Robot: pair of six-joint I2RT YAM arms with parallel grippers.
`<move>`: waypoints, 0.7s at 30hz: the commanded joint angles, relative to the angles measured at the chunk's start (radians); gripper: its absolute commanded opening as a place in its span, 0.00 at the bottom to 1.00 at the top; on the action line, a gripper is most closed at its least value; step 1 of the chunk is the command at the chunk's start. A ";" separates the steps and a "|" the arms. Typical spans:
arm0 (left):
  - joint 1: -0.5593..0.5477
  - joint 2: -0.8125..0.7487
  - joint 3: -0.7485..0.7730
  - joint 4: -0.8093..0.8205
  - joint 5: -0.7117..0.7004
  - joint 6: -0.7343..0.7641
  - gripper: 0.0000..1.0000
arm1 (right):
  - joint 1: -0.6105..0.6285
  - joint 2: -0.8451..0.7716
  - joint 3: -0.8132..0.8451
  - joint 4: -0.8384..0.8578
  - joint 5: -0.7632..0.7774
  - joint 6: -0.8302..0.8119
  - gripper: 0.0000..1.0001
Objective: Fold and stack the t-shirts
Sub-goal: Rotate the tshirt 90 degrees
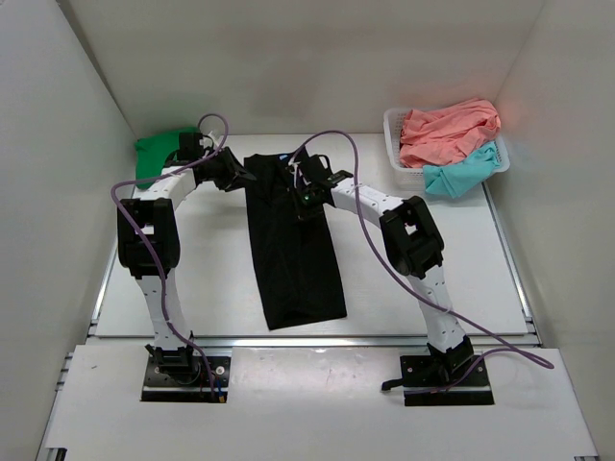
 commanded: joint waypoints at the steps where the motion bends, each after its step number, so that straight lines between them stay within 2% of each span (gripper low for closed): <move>1: -0.003 -0.086 -0.016 0.009 0.022 0.006 0.43 | 0.012 -0.054 0.043 0.036 -0.044 -0.011 0.00; 8: -0.026 -0.052 -0.019 -0.040 -0.033 0.050 0.42 | 0.018 -0.042 0.031 0.056 -0.098 -0.019 0.03; 12: -0.046 -0.016 -0.019 -0.065 -0.042 0.070 0.42 | 0.017 -0.030 0.025 0.059 -0.144 -0.039 0.22; 13: -0.054 -0.021 -0.034 -0.063 -0.047 0.076 0.41 | 0.015 -0.050 0.019 0.072 -0.145 -0.048 0.29; 15: -0.063 -0.057 -0.083 -0.030 -0.074 0.077 0.41 | 0.008 -0.082 0.025 0.070 -0.132 -0.066 0.37; 19: -0.055 -0.129 -0.166 0.020 -0.095 0.044 0.42 | -0.023 -0.152 0.005 0.078 -0.098 -0.063 0.42; 20: -0.060 -0.133 -0.190 0.020 -0.092 0.044 0.41 | -0.029 -0.177 -0.003 0.085 -0.077 -0.066 0.41; 21: -0.060 -0.134 -0.207 0.017 -0.093 0.046 0.42 | -0.038 -0.195 -0.038 0.088 -0.073 -0.062 0.36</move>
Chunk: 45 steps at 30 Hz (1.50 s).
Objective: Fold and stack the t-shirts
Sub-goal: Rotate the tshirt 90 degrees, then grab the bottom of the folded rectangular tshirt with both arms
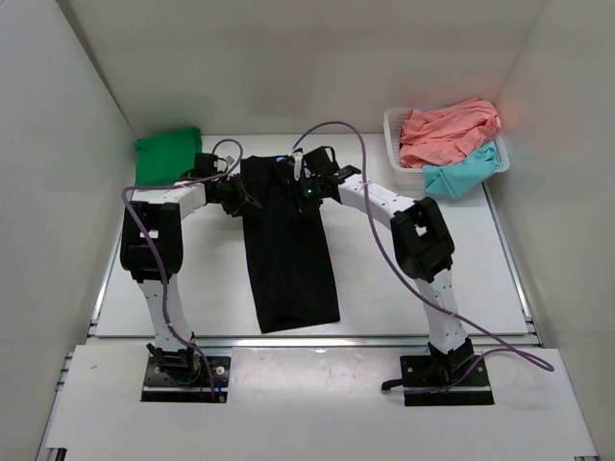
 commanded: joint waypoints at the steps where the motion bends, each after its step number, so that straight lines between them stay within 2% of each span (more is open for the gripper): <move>1: -0.017 -0.097 -0.039 0.024 -0.009 0.003 0.41 | -0.039 -0.153 -0.048 0.056 0.027 -0.013 0.30; 3: -0.040 -0.089 -0.060 0.016 -0.018 0.010 0.41 | -0.054 -0.186 -0.103 0.059 0.027 -0.005 0.09; 5: -0.066 -0.080 -0.072 0.033 -0.015 -0.002 0.41 | -0.059 -0.219 -0.172 0.083 0.015 -0.001 0.00; 11: -0.150 -0.004 -0.045 0.024 -0.043 -0.008 0.41 | -0.030 -0.296 -0.349 0.117 -0.001 0.018 0.00; 18: -0.179 0.104 0.049 -0.003 -0.052 -0.005 0.40 | -0.013 -0.304 -0.458 0.140 0.004 0.039 0.00; 21: -0.192 0.171 0.135 -0.051 -0.055 0.010 0.40 | -0.007 -0.295 -0.490 0.129 -0.001 0.051 0.00; 24: -0.198 0.268 0.286 -0.108 -0.057 0.032 0.40 | -0.014 -0.273 -0.484 0.126 0.006 0.071 0.00; 27: -0.213 0.401 0.515 -0.235 -0.052 0.050 0.39 | -0.016 -0.246 -0.461 0.094 0.024 0.064 0.00; 30: -0.222 0.574 0.908 -0.389 -0.040 0.072 0.39 | -0.028 -0.210 -0.435 0.093 0.039 0.065 0.00; 31: -0.222 0.648 0.993 -0.449 -0.037 0.072 0.39 | -0.031 -0.209 -0.424 0.094 0.039 0.053 0.00; 33: -0.215 0.753 1.284 -0.517 -0.022 0.047 0.39 | -0.053 -0.186 -0.388 0.088 0.032 0.042 0.00; 35: -0.201 0.823 1.447 -0.563 0.011 -0.012 0.39 | -0.057 -0.183 -0.338 0.070 0.033 0.033 0.00; 37: -0.195 0.764 1.425 -0.562 0.037 -0.014 0.39 | -0.066 -0.198 -0.280 0.037 0.036 0.005 0.00; 40: -0.199 0.620 1.322 -0.570 -0.012 0.042 0.41 | -0.063 -0.247 -0.269 0.033 0.061 0.007 0.01; 44: -0.187 0.386 1.087 -0.542 -0.041 0.088 0.48 | -0.077 -0.388 -0.362 0.049 0.091 0.045 0.06; 45: -0.185 0.338 0.981 -0.534 -0.046 0.092 0.44 | -0.086 -0.432 -0.390 0.044 0.101 0.045 0.12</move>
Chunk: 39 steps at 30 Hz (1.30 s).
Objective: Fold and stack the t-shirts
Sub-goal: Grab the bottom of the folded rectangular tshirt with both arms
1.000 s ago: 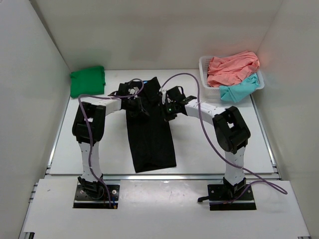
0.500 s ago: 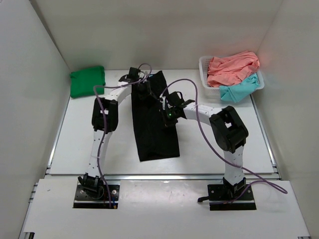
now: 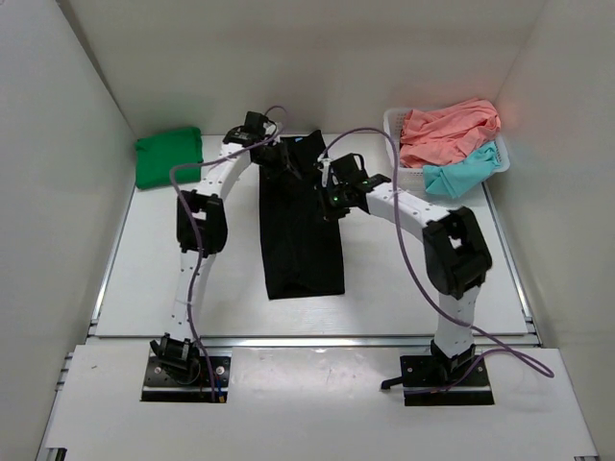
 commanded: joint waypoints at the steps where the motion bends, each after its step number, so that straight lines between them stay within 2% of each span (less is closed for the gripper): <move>1: 0.018 -0.371 -0.201 0.057 -0.025 0.057 0.34 | -0.025 -0.208 -0.089 0.002 0.038 0.016 0.15; 2: 0.024 -0.496 -0.368 0.135 -0.034 0.045 0.19 | -0.027 -0.233 -0.131 -0.004 0.037 0.016 0.17; 3: 0.036 -0.562 -0.564 0.186 -0.028 0.030 0.13 | -0.039 -0.277 -0.154 -0.009 0.037 0.016 0.17; 4: 0.050 -0.698 -0.771 0.306 0.000 -0.007 0.13 | -0.049 -0.321 -0.201 -0.015 0.037 0.018 0.18; 5: 0.062 -0.825 -0.870 0.414 0.022 -0.046 0.15 | -0.056 -0.364 -0.246 -0.027 0.037 0.013 0.21; 6: 0.068 -0.889 -1.046 0.456 0.037 -0.062 0.24 | -0.056 -0.382 -0.264 -0.045 0.035 0.016 0.23; 7: 0.070 -1.002 -1.195 0.503 0.027 -0.077 0.39 | -0.065 -0.414 -0.309 -0.049 0.037 0.016 0.24; 10: 0.038 -1.234 -1.493 0.539 -0.022 -0.076 0.43 | -0.071 -0.496 -0.421 -0.064 0.010 0.038 0.29; 11: 0.017 -1.297 -1.541 0.548 -0.036 -0.078 0.44 | -0.077 -0.513 -0.467 -0.056 -0.001 0.053 0.30; 13: -0.029 -1.365 -1.700 0.553 -0.061 -0.076 0.46 | -0.065 -0.562 -0.531 -0.038 -0.014 0.085 0.32; 16: -0.105 -1.469 -1.849 0.580 -0.137 -0.134 0.48 | -0.037 -0.586 -0.629 -0.001 -0.023 0.120 0.37; 18: -0.148 -1.497 -1.918 0.600 -0.177 -0.162 0.51 | -0.016 -0.592 -0.671 0.022 -0.033 0.153 0.38; 19: -0.151 -1.503 -1.951 0.600 -0.186 -0.166 0.68 | 0.001 -0.596 -0.685 0.039 -0.037 0.160 0.40; 21: -0.166 -1.517 -1.980 0.603 -0.197 -0.176 0.77 | 0.010 -0.598 -0.725 0.066 -0.043 0.180 0.42; 30: -0.177 -1.476 -2.052 0.689 -0.228 -0.180 0.78 | 0.043 -0.563 -0.789 0.151 -0.072 0.236 0.44; 35: -0.197 -1.377 -2.025 0.734 -0.257 -0.186 0.74 | 0.049 -0.512 -0.788 0.189 -0.081 0.245 0.43; 39: -0.197 -1.311 -1.996 0.783 -0.252 -0.191 0.66 | 0.067 -0.468 -0.780 0.216 -0.069 0.254 0.43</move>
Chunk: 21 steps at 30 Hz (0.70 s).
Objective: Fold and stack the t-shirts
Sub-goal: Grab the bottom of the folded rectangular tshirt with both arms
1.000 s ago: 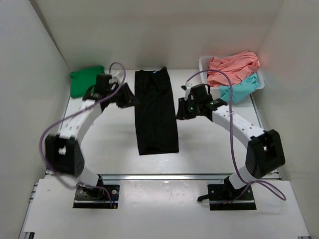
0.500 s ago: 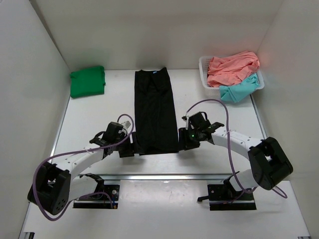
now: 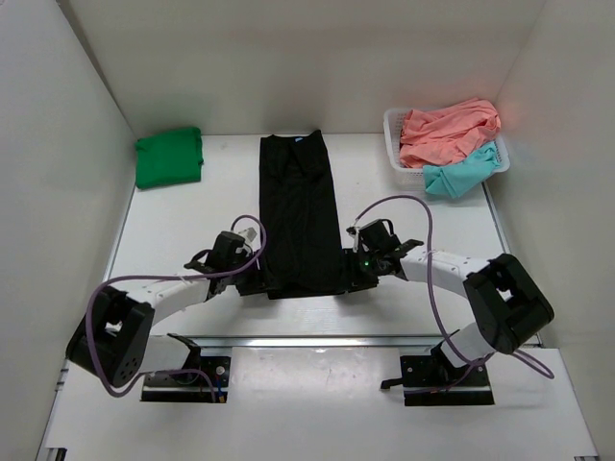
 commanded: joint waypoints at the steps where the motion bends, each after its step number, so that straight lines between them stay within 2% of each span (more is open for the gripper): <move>1: -0.013 0.058 0.033 0.035 -0.026 0.015 0.62 | 0.009 0.037 0.000 0.072 -0.004 0.025 0.43; 2: -0.009 0.075 0.041 0.025 -0.019 0.032 0.58 | 0.005 0.046 0.006 0.080 -0.007 0.021 0.43; 4: -0.012 0.098 0.035 0.020 0.001 0.050 0.36 | 0.002 0.067 0.011 0.087 -0.012 0.015 0.32; 6: -0.004 0.093 0.025 0.015 0.037 0.053 0.16 | -0.003 0.078 0.021 0.084 -0.032 -0.008 0.00; 9: -0.009 0.056 0.008 -0.037 0.064 0.047 0.01 | 0.017 0.069 0.048 0.017 -0.064 -0.019 0.00; 15: 0.042 -0.095 0.031 -0.216 0.112 0.009 0.00 | 0.020 -0.035 0.057 -0.101 -0.162 -0.010 0.00; 18: 0.082 -0.102 0.090 -0.259 0.103 -0.011 0.00 | -0.021 -0.051 0.101 -0.165 -0.202 -0.034 0.00; 21: 0.114 -0.054 0.163 -0.240 0.104 -0.019 0.00 | -0.066 0.004 0.205 -0.222 -0.238 -0.083 0.00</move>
